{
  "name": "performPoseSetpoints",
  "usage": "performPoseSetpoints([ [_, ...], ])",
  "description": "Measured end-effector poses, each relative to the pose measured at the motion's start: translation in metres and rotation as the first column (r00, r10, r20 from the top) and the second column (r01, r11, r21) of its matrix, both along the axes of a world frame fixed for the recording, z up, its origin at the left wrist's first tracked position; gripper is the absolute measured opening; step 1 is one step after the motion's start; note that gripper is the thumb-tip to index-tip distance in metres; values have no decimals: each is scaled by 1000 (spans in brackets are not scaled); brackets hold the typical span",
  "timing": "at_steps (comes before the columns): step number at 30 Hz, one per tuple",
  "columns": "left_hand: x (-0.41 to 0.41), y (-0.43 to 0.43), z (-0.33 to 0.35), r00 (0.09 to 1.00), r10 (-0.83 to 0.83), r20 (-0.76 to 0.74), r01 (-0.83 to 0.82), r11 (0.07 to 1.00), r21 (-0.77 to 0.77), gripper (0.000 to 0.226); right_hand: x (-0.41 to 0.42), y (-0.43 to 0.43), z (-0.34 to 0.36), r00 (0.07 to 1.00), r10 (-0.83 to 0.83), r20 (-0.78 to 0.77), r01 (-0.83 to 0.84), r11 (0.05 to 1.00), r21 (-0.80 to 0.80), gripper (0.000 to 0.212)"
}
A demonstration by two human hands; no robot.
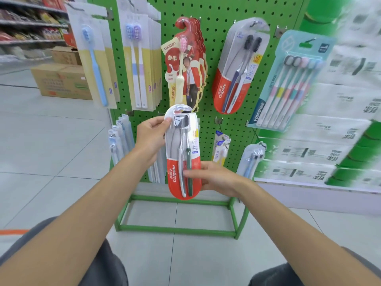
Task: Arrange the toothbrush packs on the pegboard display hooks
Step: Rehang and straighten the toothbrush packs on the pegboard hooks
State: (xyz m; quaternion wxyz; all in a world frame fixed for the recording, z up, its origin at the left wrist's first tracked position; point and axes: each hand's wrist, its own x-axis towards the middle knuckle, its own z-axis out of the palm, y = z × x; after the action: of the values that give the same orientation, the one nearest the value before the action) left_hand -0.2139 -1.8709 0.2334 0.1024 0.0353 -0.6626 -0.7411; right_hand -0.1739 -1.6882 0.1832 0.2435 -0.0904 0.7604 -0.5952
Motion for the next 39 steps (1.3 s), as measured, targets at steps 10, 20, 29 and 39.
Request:
performPoseSetpoints([
  [10, 16, 2, -2, 993, -26, -118, -3, 971, -241, 22, 12, 8, -10, 997, -8, -79, 16, 995, 101, 28],
  [20, 29, 13, -6, 956, -292, -44, 247, 872, -423, 83, 23, 0, -20, 878, 65, -474, 164, 890, 426, 42],
  [29, 27, 19, -7, 943, -330, -41, 302, 902, -309, 42, 23, 2, -18, 908, 70, -413, 61, 953, 297, 117],
  [39, 22, 19, -11, 916, -396, 57, 393, 918, 57, 32, 10, 8, -11, 948, -40, -315, 81, 990, 119, 98],
])
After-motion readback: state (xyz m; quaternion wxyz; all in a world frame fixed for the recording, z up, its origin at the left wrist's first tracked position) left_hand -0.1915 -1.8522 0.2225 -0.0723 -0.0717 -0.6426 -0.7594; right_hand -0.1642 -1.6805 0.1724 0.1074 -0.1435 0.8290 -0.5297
